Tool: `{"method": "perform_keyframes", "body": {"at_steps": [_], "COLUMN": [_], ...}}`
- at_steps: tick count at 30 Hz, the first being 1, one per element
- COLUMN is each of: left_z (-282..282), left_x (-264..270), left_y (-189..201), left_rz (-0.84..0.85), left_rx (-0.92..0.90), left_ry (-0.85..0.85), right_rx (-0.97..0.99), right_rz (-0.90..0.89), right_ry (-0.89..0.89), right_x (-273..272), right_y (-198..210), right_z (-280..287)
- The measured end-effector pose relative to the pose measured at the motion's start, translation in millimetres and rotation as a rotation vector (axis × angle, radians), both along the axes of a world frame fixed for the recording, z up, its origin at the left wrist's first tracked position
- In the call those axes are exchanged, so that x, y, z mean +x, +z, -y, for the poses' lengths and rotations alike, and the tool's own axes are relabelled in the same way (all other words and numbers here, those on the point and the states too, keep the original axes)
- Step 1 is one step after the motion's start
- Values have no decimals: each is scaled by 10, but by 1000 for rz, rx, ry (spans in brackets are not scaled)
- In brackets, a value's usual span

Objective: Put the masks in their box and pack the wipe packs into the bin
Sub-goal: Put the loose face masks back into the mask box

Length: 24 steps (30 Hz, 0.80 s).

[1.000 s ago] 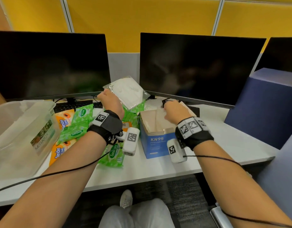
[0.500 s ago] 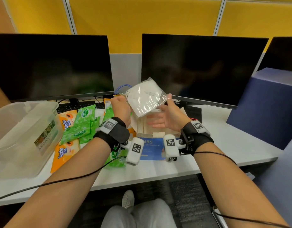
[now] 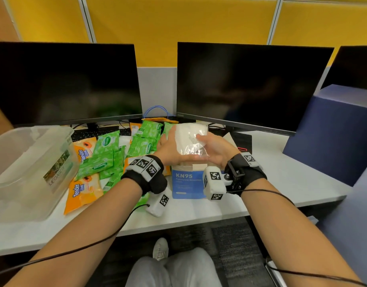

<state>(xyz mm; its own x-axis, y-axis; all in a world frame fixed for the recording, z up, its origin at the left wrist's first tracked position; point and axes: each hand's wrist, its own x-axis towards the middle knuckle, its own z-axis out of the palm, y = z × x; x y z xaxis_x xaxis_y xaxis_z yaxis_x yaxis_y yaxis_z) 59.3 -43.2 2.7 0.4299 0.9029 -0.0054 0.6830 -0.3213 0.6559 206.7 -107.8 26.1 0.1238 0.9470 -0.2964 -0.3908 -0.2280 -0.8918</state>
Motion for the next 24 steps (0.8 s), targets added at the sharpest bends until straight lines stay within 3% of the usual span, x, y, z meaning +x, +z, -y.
{"method": "perform_keyframes", "body": {"at_steps": [3, 6, 10, 14, 16, 18, 24], "left_z": [1, 35, 70, 47, 89, 123, 160], "left_x": [-32, -14, -51, -35, 1, 24, 36], "left_y": [7, 2, -90, -119, -94, -85, -84], "left_rz": [-136, 7, 189, 299, 326, 322, 328], "left_rx": [-41, -91, -179, -318, -355, -366, -434], "left_ry": [-21, 72, 182, 194, 191, 195, 211], "right_rx": [-3, 89, 180, -18, -125, -211, -370], "right_rz": [-118, -46, 624, 1365, 1597, 1683, 1662], "right_ry": [-68, -172, -284, 41, 184, 235, 438], "right_x": [-11, 16, 215, 252, 187, 94, -52], "right_y": [38, 164, 447, 566, 491, 370, -8], "right_z": [10, 80, 194, 276, 264, 222, 2]}}
